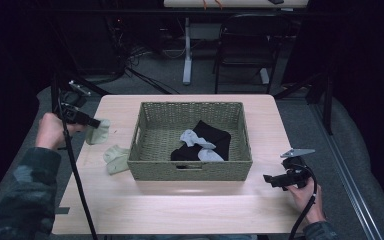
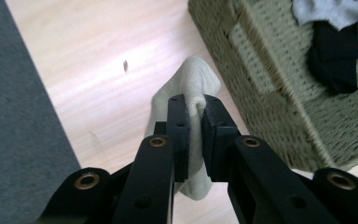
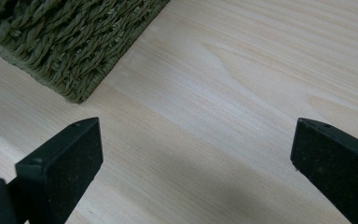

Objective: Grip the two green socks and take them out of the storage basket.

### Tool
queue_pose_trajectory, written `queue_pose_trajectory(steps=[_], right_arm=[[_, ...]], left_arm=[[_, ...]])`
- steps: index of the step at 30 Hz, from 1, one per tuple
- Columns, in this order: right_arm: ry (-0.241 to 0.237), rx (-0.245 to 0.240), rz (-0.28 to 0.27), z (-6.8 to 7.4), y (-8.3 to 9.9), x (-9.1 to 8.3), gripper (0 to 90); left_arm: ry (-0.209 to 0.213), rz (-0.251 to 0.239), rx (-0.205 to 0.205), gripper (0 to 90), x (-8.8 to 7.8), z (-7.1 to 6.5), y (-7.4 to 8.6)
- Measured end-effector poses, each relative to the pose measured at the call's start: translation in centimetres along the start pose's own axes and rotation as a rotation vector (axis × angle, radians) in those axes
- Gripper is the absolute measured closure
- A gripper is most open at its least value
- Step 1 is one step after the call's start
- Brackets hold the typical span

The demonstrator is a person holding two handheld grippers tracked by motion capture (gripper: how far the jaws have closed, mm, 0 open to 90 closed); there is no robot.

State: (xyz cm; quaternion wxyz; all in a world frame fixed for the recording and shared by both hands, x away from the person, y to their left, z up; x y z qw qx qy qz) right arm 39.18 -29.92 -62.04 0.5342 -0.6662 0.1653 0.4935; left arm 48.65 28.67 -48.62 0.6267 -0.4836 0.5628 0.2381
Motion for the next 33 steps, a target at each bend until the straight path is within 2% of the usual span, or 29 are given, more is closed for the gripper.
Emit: queue_pose_trajectory(steps=[13, 20, 21, 26, 28, 31, 33], right_arm=[[0.0, -0.003, 0.003, 0.0, 0.0, 0.0, 1.5], [-0.004, -0.003, 0.001, 0.1, 0.0, 0.0, 1.5], [0.0, -0.006, 0.004, 0.0, 0.0, 0.0, 1.5], [-0.003, -0.004, 0.0, 0.1, 0.0, 0.0, 1.5], [0.0, -0.002, -0.002, 0.0, 0.0, 0.0, 1.5], [0.005, -0.002, -0.002, 0.0, 0.0, 0.0, 1.5], [0.005, -0.003, -0.001, 0.0, 0.0, 0.0, 1.5]], left_arm=[[0.027, 0.035, -0.053, 83.0, 5.0, 0.9, 2.7], [0.053, 0.064, -0.087, 82.9, 8.4, 0.9, 4.0], [0.054, 0.07, -0.08, 82.9, 8.9, 1.0, 4.2], [0.049, 0.046, -0.11, 81.6, 10.7, 1.4, 4.8], [0.062, 0.034, -0.12, 78.8, 10.9, 1.3, 5.0], [0.067, -0.004, -0.12, 69.1, 10.5, 1.1, 5.1], [0.048, -0.043, -0.131, 56.0, 9.9, 1.0, 5.0]])
Point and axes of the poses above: each handheld gripper's, and its own axes: x roughly forward along the jaws, y roughly out of its underside, z roughly to its left, the point moved 10 cm from there along x, roughly forward along the jaws, and after that the axes turned 5 degrees about z, right-handed, at the moved point
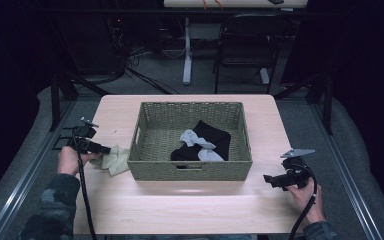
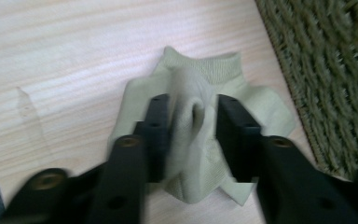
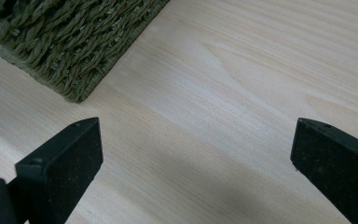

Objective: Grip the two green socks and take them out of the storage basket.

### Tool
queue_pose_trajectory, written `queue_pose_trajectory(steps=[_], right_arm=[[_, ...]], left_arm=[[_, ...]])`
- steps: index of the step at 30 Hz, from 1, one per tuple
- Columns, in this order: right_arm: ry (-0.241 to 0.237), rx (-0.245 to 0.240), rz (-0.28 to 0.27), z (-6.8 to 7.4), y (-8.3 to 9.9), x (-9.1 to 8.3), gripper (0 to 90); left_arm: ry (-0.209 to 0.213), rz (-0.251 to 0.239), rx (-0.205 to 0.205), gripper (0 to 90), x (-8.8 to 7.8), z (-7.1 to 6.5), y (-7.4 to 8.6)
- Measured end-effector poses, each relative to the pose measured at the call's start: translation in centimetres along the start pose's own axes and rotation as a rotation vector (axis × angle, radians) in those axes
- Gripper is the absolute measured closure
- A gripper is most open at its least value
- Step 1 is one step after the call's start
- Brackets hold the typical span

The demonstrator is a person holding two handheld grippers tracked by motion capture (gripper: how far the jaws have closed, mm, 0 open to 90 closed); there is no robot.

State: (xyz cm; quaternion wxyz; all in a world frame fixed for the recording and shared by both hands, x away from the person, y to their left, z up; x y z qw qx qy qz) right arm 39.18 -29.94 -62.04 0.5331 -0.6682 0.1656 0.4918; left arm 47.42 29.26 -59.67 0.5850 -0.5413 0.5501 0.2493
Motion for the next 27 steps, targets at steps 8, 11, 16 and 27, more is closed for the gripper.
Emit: queue_pose_trajectory(steps=[8, 11, 16, 27], right_arm=[[0.001, -0.001, -0.004, 0.0, 0.0, -0.1, 1.5], [-0.002, 0.003, -0.003, 0.1, 0.0, 0.0, 1.5], [0.002, 0.0, 0.001, 0.0, 0.0, 0.0, 1.5], [0.002, -0.004, -0.001, 0.1, 0.0, -0.1, 1.5]], left_arm=[[-0.045, -0.129, 0.02, 17.9, -3.1, -1.4, 0.7], [-0.069, -0.164, 0.041, 11.1, -4.1, -2.4, 1.7], [-0.092, -0.212, 0.072, 2.5, -5.2, -4.2, 3.5], [-0.125, -0.213, 0.08, 0.1, -3.8, -6.2, 7.8]])
Point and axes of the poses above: each handheld gripper's, and its own axes: x roughly forward along the jaws, y roughly out of its underside, z roughly to its left, the point moved 10 cm from there along x, roughly forward along the jaws, and after that the axes turned 5 degrees about z, right-handed, at the moved point
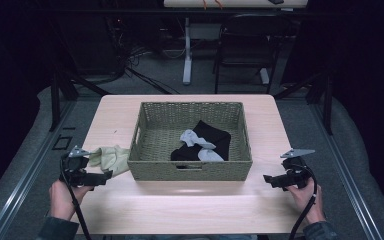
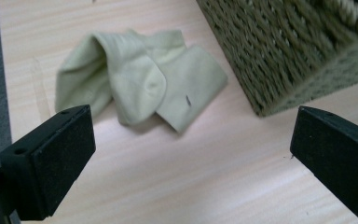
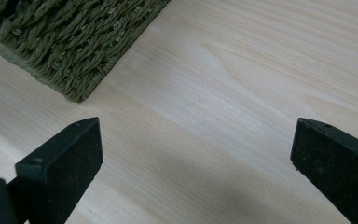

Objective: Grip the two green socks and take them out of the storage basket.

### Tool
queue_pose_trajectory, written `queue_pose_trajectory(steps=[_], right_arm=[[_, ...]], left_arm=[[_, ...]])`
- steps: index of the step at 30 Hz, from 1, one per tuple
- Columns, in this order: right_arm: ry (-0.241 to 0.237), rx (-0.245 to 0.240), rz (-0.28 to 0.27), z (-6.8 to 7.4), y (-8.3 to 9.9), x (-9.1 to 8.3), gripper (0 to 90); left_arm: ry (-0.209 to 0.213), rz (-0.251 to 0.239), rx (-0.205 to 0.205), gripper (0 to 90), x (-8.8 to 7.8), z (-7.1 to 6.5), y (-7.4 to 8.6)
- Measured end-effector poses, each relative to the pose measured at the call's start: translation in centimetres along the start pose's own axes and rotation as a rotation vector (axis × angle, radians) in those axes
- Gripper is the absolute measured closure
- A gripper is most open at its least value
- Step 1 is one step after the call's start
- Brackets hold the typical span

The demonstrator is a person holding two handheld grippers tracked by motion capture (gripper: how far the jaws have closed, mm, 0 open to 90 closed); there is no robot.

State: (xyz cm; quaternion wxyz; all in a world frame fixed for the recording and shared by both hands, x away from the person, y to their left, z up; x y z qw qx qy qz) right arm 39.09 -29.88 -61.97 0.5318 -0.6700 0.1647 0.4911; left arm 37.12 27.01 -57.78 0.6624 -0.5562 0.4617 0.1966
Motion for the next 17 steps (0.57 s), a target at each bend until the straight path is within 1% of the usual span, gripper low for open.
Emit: queue_pose_trajectory(steps=[3, 5, 6, 9, 11, 12, 13, 17], right_arm=[[-0.003, 0.001, -0.006, 0.1, -0.1, 0.0, 1.5], [0.0, -0.002, -0.001, 0.0, 0.0, 0.0, 1.4], [-0.001, -0.002, 0.0, 0.0, 0.0, 0.0, 1.4], [0.0, -0.007, 0.004, 0.1, 0.0, 0.1, 1.4], [0.003, -0.01, 0.005, 0.1, 0.0, 0.1, 1.4], [-0.002, -0.007, 0.002, 0.2, 0.0, 0.1, 1.4], [0.0, -0.011, 0.005, 0.2, 0.0, 0.1, 1.4], [-0.002, -0.011, 0.007, 0.2, 0.0, 0.2, 1.4]], left_arm=[[-0.001, -0.001, -0.012, 0.1, 0.4, -0.5, 1.4], [-0.01, 0.003, -0.011, 0.0, 0.7, -0.8, 2.2], [-0.019, 0.013, -0.009, 0.0, 1.0, -0.9, 2.8], [-0.031, 0.026, -0.003, 0.0, 1.7, -1.0, 3.8], [-0.038, 0.036, -0.006, 0.0, 2.0, -0.8, 4.1], [-0.031, 0.038, -0.012, 0.0, 2.1, -0.8, 4.2], [-0.034, 0.041, -0.009, 0.0, 2.1, -0.7, 4.3], [-0.047, 0.026, -0.021, 0.0, 2.0, -0.1, 4.1]])
Point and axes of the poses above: each handheld gripper's, and its own axes: x roughly forward along the jaws, y roughly out of its underside, z roughly to its left, the point moved 10 cm from there along x, roughly forward along the jaws, and after that the axes turned 5 degrees about z, right-handed, at the moved point
